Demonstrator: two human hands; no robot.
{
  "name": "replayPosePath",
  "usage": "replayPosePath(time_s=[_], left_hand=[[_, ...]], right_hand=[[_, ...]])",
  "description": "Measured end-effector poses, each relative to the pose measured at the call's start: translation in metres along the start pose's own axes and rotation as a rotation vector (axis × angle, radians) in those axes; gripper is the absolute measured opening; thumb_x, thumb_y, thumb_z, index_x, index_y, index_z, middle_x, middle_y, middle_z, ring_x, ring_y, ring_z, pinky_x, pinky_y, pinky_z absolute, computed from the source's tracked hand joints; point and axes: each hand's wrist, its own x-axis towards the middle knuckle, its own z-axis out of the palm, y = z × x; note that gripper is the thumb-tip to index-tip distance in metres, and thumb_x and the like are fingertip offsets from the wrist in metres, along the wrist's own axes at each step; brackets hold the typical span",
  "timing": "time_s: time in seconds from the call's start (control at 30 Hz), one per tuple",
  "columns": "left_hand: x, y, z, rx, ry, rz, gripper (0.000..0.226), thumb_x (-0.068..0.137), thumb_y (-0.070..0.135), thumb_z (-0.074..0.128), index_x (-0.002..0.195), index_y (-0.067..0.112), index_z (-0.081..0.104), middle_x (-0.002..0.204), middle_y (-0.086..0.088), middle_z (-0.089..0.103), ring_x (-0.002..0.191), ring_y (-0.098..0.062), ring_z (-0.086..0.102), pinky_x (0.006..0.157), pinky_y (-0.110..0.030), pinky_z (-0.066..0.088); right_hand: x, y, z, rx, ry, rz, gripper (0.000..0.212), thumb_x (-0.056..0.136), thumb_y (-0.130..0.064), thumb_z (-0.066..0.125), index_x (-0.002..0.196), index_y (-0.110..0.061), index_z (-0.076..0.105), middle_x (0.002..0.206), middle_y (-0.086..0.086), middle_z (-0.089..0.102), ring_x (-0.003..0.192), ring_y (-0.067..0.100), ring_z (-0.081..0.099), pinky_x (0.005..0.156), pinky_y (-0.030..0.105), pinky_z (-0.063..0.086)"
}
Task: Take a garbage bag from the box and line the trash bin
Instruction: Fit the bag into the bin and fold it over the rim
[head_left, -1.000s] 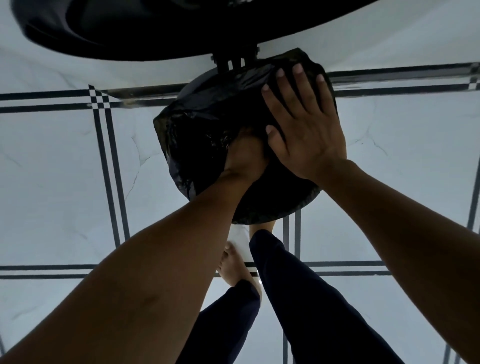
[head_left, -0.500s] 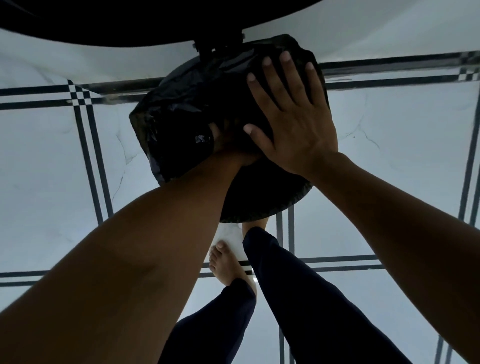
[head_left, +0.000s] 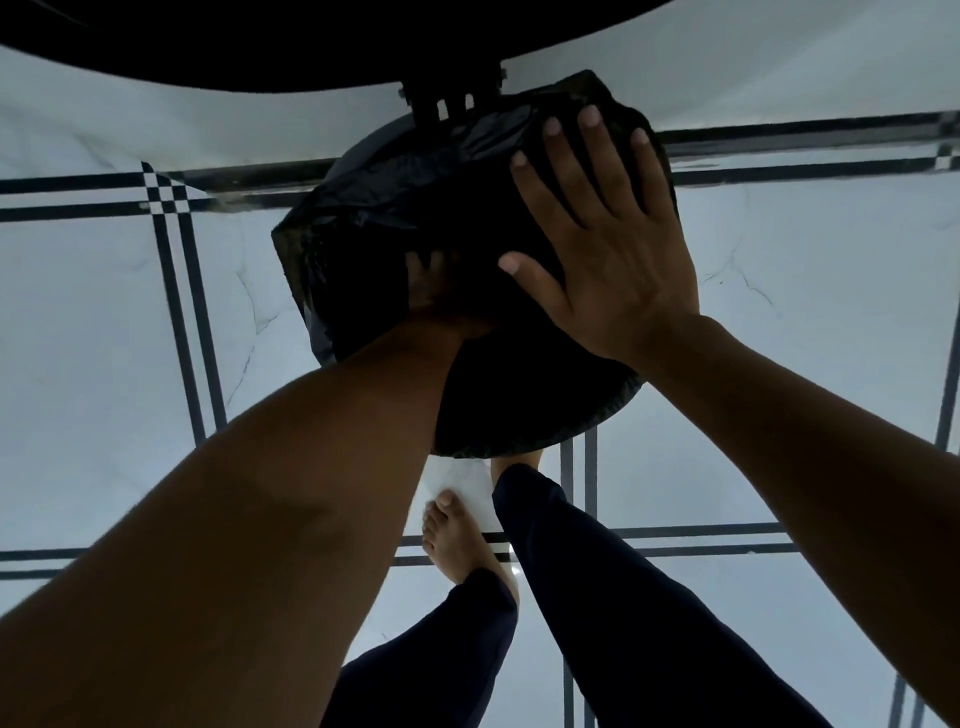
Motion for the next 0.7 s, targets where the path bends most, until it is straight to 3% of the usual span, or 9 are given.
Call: replayPosePath(time_s=[0.1, 0.17, 0.23, 0.27, 0.33, 0.37, 0.43, 0.5, 0.7], left_hand=[[-0.022, 0.005, 0.008, 0.058, -0.017, 0.03, 0.047, 0.113, 0.01, 0.007, 0.154, -0.004, 0.026, 0.165, -0.02, 0.025, 0.154, -0.031, 0.027, 0.121, -0.042, 0.026], [-0.068, 0.012, 0.009, -0.203, -0.174, -0.149, 0.039, 0.113, 0.004, 0.025, 0.148, -0.007, 0.037, 0.158, -0.024, 0.039, 0.147, -0.033, 0.041, 0.115, -0.042, 0.037], [-0.068, 0.031, -0.016, -0.126, -0.042, -0.018, 0.032, 0.086, 0.003, 0.081, 0.109, -0.007, 0.061, 0.104, -0.026, 0.074, 0.105, -0.033, 0.075, 0.081, -0.036, 0.062], [-0.063, 0.042, -0.026, -0.046, 0.009, 0.062, 0.051, 0.061, 0.013, 0.1, 0.087, 0.003, 0.058, 0.07, -0.016, 0.072, 0.08, -0.026, 0.079, 0.062, -0.029, 0.063], [-0.071, 0.042, -0.032, -0.025, -0.035, 0.126, 0.07, 0.028, 0.009, 0.107, 0.073, 0.005, 0.054, 0.05, -0.011, 0.062, 0.056, -0.024, 0.075, 0.043, -0.026, 0.057], [-0.083, 0.034, -0.029, -0.023, -0.096, 0.135, 0.065, 0.027, -0.004, 0.103, 0.076, -0.002, 0.061, 0.06, -0.017, 0.068, 0.058, -0.03, 0.074, 0.044, -0.029, 0.058], [-0.093, 0.018, -0.007, -0.108, -0.236, 0.04, 0.039, 0.076, -0.012, 0.081, 0.111, -0.016, 0.063, 0.111, -0.034, 0.069, 0.102, -0.039, 0.073, 0.081, -0.041, 0.062], [-0.078, -0.003, 0.024, -0.176, -0.098, -0.102, 0.04, 0.112, 0.006, 0.025, 0.149, -0.006, 0.035, 0.16, -0.023, 0.037, 0.149, -0.032, 0.038, 0.118, -0.04, 0.034], [-0.075, -0.003, 0.028, -0.044, -0.162, -0.14, 0.046, 0.114, 0.009, 0.013, 0.154, -0.007, 0.029, 0.164, -0.023, 0.029, 0.154, -0.033, 0.026, 0.123, -0.043, 0.022]], right_hand=[[0.0, 0.0, -0.002, -0.002, -0.008, 0.0, 0.075, 0.105, -0.065, 0.018, 0.163, -0.017, 0.018, 0.17, 0.015, 0.017, 0.157, 0.037, 0.011, 0.125, 0.058, 0.01], [0.0, 0.001, -0.003, -0.01, -0.015, 0.006, 0.075, 0.105, -0.065, 0.018, 0.163, -0.017, 0.018, 0.17, 0.015, 0.017, 0.157, 0.037, 0.011, 0.125, 0.059, 0.01], [-0.001, 0.001, -0.003, -0.015, -0.014, 0.006, 0.074, 0.106, -0.064, 0.019, 0.163, -0.017, 0.019, 0.17, 0.015, 0.017, 0.157, 0.037, 0.011, 0.125, 0.059, 0.011], [-0.001, 0.001, -0.003, -0.015, -0.011, 0.004, 0.074, 0.106, -0.063, 0.019, 0.163, -0.017, 0.019, 0.17, 0.015, 0.017, 0.157, 0.037, 0.011, 0.125, 0.059, 0.011], [-0.001, 0.001, -0.001, -0.014, 0.0, 0.004, 0.072, 0.106, -0.062, 0.02, 0.163, -0.017, 0.019, 0.17, 0.015, 0.018, 0.157, 0.037, 0.011, 0.126, 0.058, 0.011], [-0.001, 0.002, 0.0, -0.012, 0.009, 0.007, 0.072, 0.106, -0.062, 0.02, 0.163, -0.018, 0.019, 0.17, 0.015, 0.018, 0.157, 0.037, 0.012, 0.126, 0.057, 0.01], [-0.003, 0.005, 0.0, -0.002, 0.032, 0.012, 0.071, 0.107, -0.06, 0.023, 0.163, -0.017, 0.02, 0.17, 0.015, 0.018, 0.157, 0.037, 0.013, 0.126, 0.057, 0.011], [-0.004, 0.008, 0.001, -0.001, 0.042, 0.006, 0.072, 0.106, -0.058, 0.031, 0.163, -0.015, 0.021, 0.169, 0.017, 0.019, 0.156, 0.038, 0.014, 0.125, 0.058, 0.013], [-0.002, 0.013, -0.005, 0.013, 0.021, -0.007, 0.067, 0.105, -0.04, 0.043, 0.162, -0.012, 0.021, 0.169, 0.019, 0.018, 0.156, 0.041, 0.014, 0.125, 0.059, 0.015]])
